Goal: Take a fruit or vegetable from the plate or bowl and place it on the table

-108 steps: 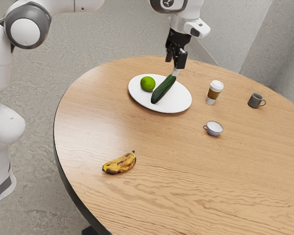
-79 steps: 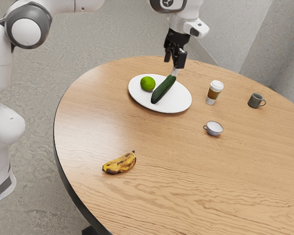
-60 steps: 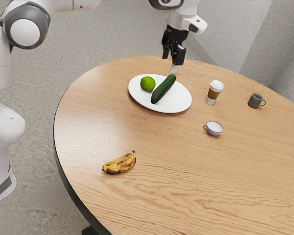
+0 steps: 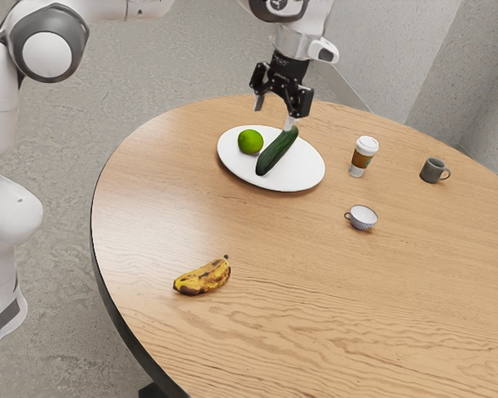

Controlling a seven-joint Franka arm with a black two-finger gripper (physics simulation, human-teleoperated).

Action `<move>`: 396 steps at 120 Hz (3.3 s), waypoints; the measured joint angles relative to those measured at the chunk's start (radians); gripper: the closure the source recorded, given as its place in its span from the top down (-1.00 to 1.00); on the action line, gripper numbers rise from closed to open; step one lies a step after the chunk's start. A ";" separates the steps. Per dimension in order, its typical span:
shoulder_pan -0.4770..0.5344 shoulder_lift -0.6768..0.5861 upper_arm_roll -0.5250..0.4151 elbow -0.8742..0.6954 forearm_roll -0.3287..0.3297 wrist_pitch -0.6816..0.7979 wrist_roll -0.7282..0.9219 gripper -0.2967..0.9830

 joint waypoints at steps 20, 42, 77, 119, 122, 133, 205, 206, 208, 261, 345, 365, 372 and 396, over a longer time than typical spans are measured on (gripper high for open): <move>-0.003 -0.002 -0.003 -0.006 0.081 0.013 -0.194 0.54; -0.009 0.007 -0.017 -0.007 0.099 0.020 -0.406 0.54; -0.148 -0.117 0.270 -0.257 -0.035 0.142 -0.632 0.54; -0.069 -0.075 0.218 -0.316 -0.044 0.341 -0.717 0.54; -0.077 -0.067 0.205 -0.298 -0.037 0.348 -0.720 0.54; -0.063 -0.024 0.136 -0.246 -0.009 0.366 -0.727 0.54; 0.057 0.144 -0.016 -0.239 0.262 0.402 -0.737 0.54; 0.057 0.144 -0.016 -0.239 0.262 0.402 -0.737 0.54; 0.057 0.144 -0.015 -0.239 0.264 0.403 -0.738 0.54; 0.055 0.213 0.021 -0.212 0.288 0.406 -0.749 0.54; -0.013 0.347 0.034 -0.070 0.405 0.414 -0.725 0.54; -0.013 0.364 0.034 -0.069 0.430 0.444 -0.688 0.54; -0.014 0.370 0.034 -0.069 0.440 0.454 -0.676 0.54; -0.015 0.381 0.035 -0.069 0.467 0.483 -0.642 0.54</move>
